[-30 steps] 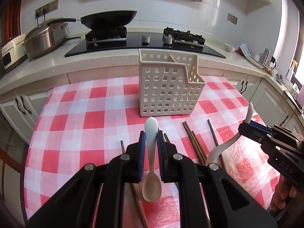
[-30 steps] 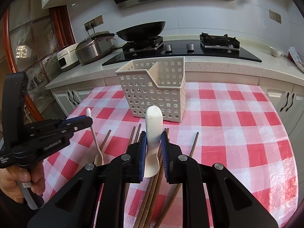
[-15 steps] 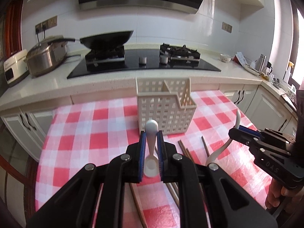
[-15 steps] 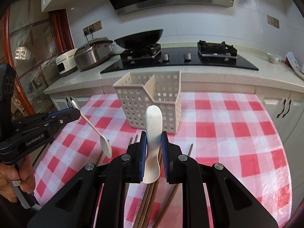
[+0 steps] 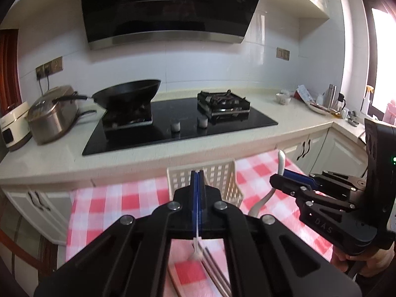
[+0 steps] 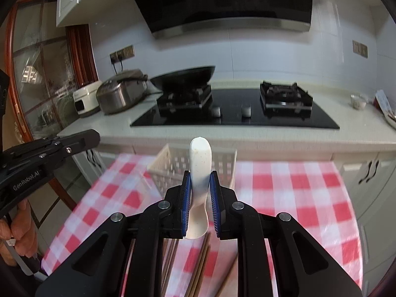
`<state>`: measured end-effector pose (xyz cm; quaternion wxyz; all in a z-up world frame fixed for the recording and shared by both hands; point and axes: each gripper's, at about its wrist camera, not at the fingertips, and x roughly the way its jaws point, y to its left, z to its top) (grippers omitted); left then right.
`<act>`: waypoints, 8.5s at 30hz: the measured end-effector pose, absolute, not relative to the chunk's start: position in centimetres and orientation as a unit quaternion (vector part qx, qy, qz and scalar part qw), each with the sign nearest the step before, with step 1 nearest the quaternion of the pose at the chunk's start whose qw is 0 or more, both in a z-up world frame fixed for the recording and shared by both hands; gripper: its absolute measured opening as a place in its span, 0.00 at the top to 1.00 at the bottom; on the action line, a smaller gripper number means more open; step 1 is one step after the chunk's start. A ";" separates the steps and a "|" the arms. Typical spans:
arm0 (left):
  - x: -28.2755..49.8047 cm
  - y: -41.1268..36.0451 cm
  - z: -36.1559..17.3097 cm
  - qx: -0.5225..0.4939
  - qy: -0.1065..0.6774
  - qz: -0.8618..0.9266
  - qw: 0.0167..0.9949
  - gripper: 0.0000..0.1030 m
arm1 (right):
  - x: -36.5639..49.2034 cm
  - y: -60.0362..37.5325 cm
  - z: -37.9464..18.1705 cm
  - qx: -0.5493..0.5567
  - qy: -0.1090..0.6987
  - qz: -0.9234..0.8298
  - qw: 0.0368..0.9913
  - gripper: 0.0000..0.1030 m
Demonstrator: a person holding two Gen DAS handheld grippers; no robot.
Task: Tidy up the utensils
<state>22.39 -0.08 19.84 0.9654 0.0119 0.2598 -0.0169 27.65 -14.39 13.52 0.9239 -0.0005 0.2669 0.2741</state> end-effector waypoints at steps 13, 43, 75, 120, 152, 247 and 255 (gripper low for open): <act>26.6 1.0 9.3 -0.010 0.389 -0.070 0.919 0.71 | 31.9 -13.4 13.6 0.005 0.266 0.269 0.926 0.83; 30.2 -1.5 0.3 0.036 0.432 -0.048 0.900 0.88 | 29.0 -16.7 6.1 0.013 0.321 0.257 0.912 0.83; 31.6 -5.6 -2.6 0.143 0.407 -0.212 0.877 0.67 | 30.8 -18.4 7.0 0.021 0.307 0.234 0.922 0.83; 28.1 0.2 -2.6 0.153 0.420 -0.120 0.886 0.58 | 29.1 -18.7 5.2 0.013 0.314 0.228 0.921 0.83; 25.7 -1.6 -0.8 0.237 0.426 -0.116 0.865 0.98 | 27.9 -16.1 4.4 -0.002 0.325 0.255 0.911 0.83; 24.9 2.4 14.8 -0.013 0.290 -0.022 0.957 0.89 | 29.1 -14.2 12.1 -0.010 0.267 0.261 0.927 0.83; 30.6 2.3 19.0 -0.031 0.230 -0.011 0.973 0.89 | 32.9 -13.0 15.2 -0.002 0.240 0.256 0.936 0.83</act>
